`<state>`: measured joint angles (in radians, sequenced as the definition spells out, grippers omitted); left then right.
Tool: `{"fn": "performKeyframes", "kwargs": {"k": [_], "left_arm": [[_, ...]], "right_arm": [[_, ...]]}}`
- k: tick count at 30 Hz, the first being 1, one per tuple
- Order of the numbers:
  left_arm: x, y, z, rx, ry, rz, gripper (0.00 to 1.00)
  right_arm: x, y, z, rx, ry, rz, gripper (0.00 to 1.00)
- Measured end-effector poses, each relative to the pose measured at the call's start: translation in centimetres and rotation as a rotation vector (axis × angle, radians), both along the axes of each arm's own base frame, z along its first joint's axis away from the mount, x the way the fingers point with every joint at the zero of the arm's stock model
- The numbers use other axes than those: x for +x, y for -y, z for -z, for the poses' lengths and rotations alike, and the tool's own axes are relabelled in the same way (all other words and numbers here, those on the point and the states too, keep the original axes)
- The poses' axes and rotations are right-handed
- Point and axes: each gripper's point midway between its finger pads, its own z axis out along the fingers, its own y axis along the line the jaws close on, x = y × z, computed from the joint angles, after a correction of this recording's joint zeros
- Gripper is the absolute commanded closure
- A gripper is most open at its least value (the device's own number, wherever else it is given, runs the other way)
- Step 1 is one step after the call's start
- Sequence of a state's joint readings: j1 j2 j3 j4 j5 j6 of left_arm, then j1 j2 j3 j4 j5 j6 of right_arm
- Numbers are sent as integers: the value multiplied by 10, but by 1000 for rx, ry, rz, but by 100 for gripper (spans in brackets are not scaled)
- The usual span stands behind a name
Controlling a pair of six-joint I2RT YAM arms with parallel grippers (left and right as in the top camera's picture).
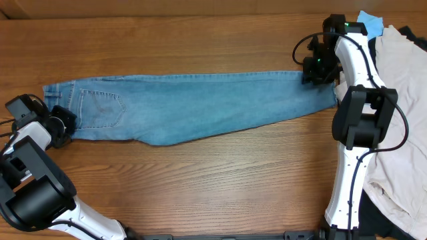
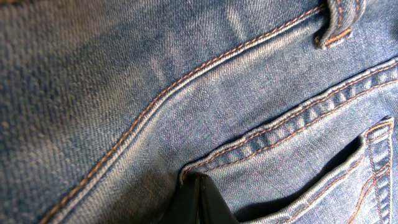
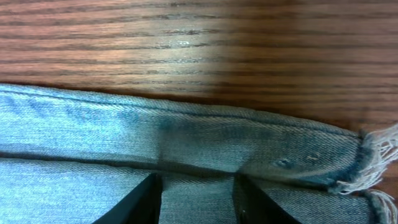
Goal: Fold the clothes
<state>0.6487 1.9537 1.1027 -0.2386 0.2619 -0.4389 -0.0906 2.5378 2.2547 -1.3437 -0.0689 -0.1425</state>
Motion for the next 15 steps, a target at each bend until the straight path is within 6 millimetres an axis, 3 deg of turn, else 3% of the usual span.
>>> {"fn": "performKeyframes", "kwargs": {"k": [1, 8, 9, 10, 15], "left_arm": [[0, 0, 0, 0, 0, 0, 96], [0, 0, 0, 0, 0, 1, 96], [0, 0, 0, 0, 0, 0, 96], [0, 0, 0, 0, 0, 0, 96], [0, 0, 0, 0, -1, 0, 96]], "right_arm": [[0, 2, 0, -8, 0, -7, 96], [-3, 9, 1, -37, -11, -1, 96], [-3, 9, 1, -38, -12, 1, 91], [-4, 10, 1, -39, -16, 3, 80], [-8, 2, -6, -5, -26, -94, 68]]}}
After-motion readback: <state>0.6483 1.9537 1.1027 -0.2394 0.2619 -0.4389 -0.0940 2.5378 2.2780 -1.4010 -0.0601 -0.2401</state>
